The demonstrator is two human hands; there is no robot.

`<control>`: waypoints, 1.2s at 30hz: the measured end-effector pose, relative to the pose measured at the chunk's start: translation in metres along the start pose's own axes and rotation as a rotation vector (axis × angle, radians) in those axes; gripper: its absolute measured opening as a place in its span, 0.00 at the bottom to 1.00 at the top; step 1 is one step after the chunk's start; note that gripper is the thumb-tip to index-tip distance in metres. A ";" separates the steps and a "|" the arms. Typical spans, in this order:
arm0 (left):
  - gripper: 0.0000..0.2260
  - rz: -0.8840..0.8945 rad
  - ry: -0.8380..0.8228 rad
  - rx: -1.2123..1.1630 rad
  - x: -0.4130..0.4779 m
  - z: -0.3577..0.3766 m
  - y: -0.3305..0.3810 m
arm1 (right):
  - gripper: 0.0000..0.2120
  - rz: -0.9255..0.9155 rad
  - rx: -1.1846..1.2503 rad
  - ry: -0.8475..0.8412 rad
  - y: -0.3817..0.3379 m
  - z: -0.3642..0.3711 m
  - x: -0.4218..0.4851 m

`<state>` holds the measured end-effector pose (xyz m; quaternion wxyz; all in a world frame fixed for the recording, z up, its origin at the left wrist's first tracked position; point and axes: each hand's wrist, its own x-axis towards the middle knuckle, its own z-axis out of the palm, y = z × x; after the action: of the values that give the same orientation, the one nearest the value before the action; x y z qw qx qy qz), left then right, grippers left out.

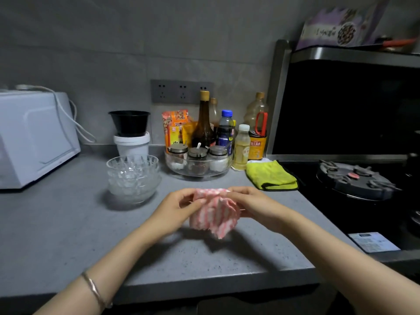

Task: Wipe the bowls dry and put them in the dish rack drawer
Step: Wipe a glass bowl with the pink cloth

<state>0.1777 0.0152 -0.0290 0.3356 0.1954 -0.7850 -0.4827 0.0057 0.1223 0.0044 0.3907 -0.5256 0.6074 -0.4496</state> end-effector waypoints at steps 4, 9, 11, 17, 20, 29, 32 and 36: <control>0.09 -0.084 0.040 -0.039 -0.001 -0.023 0.011 | 0.22 0.109 0.191 -0.099 -0.008 0.012 0.011; 0.10 -0.004 0.183 0.042 0.000 -0.045 0.022 | 0.14 0.075 0.314 -0.102 -0.025 0.040 0.022; 0.10 0.009 0.202 0.069 0.003 -0.054 0.021 | 0.11 0.069 0.490 -0.130 -0.031 0.052 0.027; 0.10 0.038 0.224 0.162 0.018 -0.077 0.023 | 0.21 0.162 0.902 -0.322 -0.041 0.084 0.051; 0.12 -0.029 0.293 0.207 0.029 -0.100 0.014 | 0.24 0.176 0.987 -0.362 -0.044 0.095 0.067; 0.25 -0.228 0.327 0.751 0.027 -0.150 -0.030 | 0.25 0.150 1.071 -0.164 -0.045 0.095 0.093; 0.16 -0.188 0.341 0.771 0.030 -0.150 -0.038 | 0.25 0.143 1.057 -0.143 -0.043 0.092 0.098; 0.09 -0.075 0.377 0.771 0.034 -0.146 -0.037 | 0.25 0.130 1.018 -0.131 -0.041 0.090 0.103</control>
<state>0.2575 -0.1149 -0.0048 0.3576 0.4197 -0.8253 -0.1221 0.0887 0.0065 0.0174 0.6614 -0.2570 0.3172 -0.6292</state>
